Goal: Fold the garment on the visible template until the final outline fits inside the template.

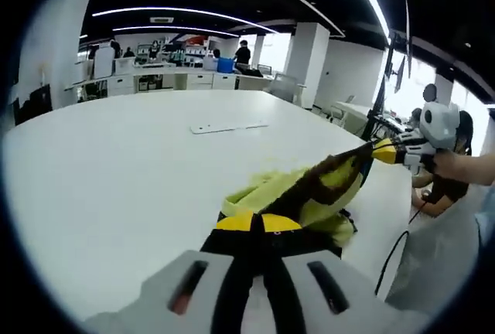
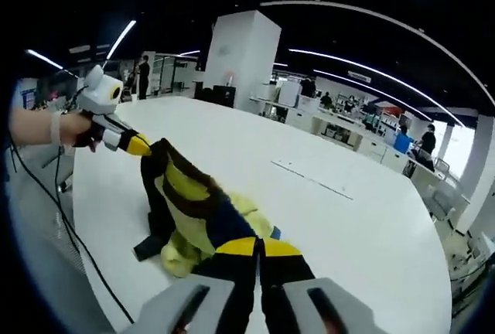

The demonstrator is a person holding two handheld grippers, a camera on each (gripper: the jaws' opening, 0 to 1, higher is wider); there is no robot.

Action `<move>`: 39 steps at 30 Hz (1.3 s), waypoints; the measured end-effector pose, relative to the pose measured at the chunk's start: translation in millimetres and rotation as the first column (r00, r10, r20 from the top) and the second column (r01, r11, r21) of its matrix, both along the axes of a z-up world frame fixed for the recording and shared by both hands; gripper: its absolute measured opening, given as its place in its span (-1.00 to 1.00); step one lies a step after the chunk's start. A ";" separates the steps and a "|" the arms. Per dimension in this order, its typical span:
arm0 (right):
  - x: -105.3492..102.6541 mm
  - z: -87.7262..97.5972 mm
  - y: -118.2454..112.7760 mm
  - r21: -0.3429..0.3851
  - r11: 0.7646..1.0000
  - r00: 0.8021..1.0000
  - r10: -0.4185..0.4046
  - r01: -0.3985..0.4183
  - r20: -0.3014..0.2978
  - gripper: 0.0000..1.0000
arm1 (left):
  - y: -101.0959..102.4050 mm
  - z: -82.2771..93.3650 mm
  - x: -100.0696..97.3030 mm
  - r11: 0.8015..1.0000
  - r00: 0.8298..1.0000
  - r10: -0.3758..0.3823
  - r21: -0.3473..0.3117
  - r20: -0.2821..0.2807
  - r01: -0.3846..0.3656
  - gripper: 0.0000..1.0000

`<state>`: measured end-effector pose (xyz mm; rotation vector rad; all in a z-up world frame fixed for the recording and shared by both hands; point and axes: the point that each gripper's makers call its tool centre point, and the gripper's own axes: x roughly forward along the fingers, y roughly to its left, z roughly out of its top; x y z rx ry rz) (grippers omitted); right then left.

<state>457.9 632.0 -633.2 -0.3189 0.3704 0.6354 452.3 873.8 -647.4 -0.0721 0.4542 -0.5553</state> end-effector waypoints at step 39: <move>-3.5 175.0 5.3 0.234 0.968 0.951 0.017 -0.093 0.309 -1.00 | -7.4 178.8 -12.1 0.999 0.979 0.005 -0.053 0.203 0.006 -1.00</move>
